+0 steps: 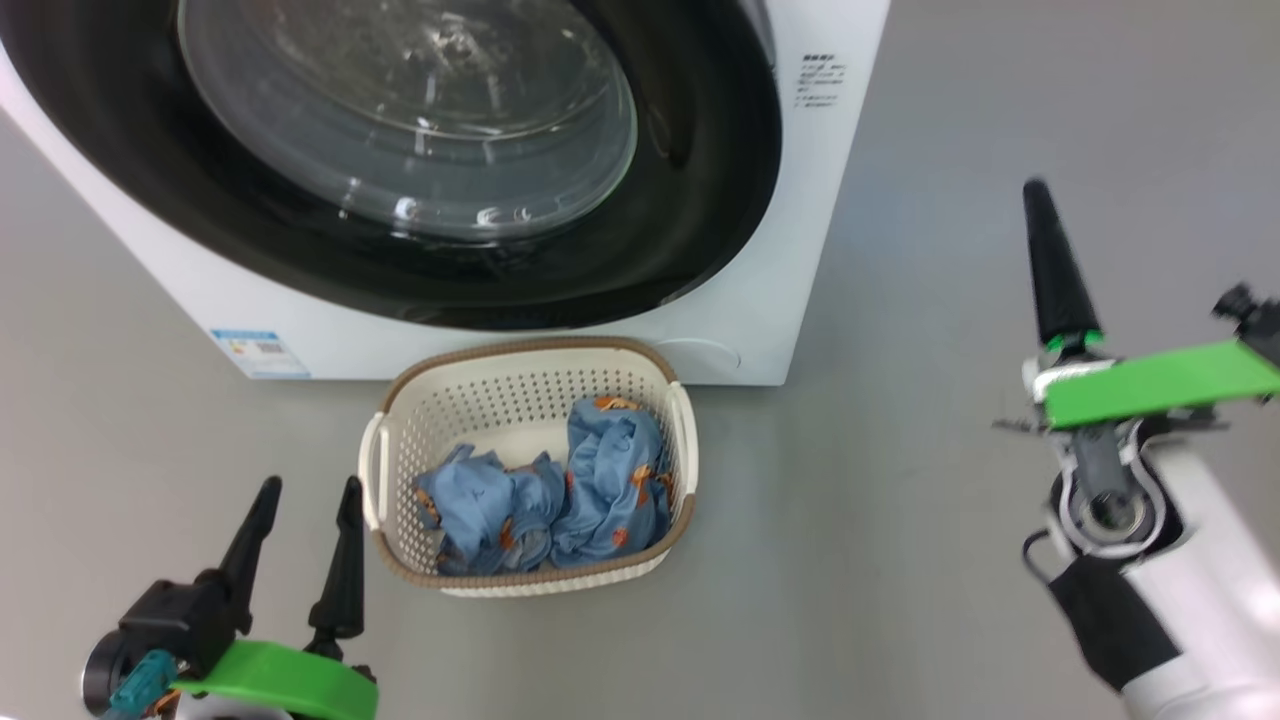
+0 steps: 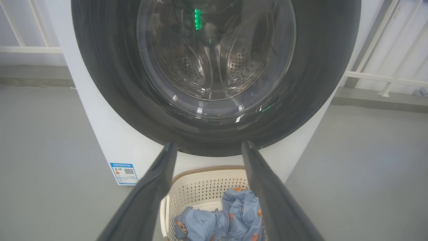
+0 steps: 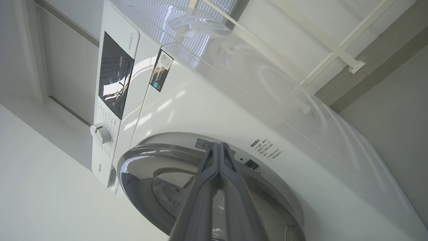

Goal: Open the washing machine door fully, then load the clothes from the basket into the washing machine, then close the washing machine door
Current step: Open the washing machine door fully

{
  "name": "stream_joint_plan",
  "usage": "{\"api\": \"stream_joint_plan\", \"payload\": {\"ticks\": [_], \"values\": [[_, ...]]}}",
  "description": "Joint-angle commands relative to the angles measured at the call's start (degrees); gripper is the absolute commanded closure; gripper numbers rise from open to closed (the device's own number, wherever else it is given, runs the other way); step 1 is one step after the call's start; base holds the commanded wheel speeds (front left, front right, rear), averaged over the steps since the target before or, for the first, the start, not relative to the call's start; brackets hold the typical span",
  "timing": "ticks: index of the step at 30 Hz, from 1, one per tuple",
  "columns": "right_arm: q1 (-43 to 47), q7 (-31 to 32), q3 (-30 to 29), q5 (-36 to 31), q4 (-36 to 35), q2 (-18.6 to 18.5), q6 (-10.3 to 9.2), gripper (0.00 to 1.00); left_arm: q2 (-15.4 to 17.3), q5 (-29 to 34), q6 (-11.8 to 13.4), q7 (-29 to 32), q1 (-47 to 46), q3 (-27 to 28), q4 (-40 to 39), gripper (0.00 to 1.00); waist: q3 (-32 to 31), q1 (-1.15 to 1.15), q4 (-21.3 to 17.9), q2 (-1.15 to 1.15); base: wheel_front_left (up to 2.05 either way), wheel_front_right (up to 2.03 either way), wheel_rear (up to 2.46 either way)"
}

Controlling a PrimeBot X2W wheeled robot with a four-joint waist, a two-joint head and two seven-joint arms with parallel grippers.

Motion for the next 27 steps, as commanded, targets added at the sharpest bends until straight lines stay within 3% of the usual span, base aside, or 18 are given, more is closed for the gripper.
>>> {"api": "stream_joint_plan", "payload": {"ticks": [1, 9, 16, 23, 27], "values": [[-1.9, 0.2, 1.7, 1.4, -1.7, -1.0, 0.09, 1.0, 1.0, -0.3, -0.1, -0.6, -2.2, 1.5, -1.6, 0.0, 1.6, 0.0, 1.4, 0.0, 0.0, 0.0, 0.0], [-10.2, 8.2, 2.7, 16.5, -3.4, -6.2, 0.09, 1.0, 0.4, -0.6, -0.1, -0.6, -5.1, 0.5, -2.0, 0.0, 6.4, 0.0, 4.1, 0.0, 0.0, 0.0, 0.0], [-17.0, 23.9, 0.9, 24.2, 0.0, -9.1, 0.09, 1.0, 0.0, -1.1, -0.1, -0.6, -7.7, -0.7, -2.4, 0.0, 10.2, 0.0, 6.3, 0.0, 0.0, 0.0, 0.0], [-22.6, 36.3, -2.0, 28.9, 4.1, -8.7, 0.09, 1.0, -0.4, -1.4, -0.1, -0.6, -9.3, -1.5, -2.4, 0.0, 12.7, 0.0, 7.5, 0.0, 0.0, 0.0, 0.0], [-25.9, 40.1, -4.2, 29.7, 6.3, -8.2, 0.09, 1.0, -0.6, -1.5, -0.1, -0.6, -10.3, -1.9, -2.7, 0.0, 14.2, 0.0, 8.1, 0.0, 0.0, 0.0, 0.0]]}}
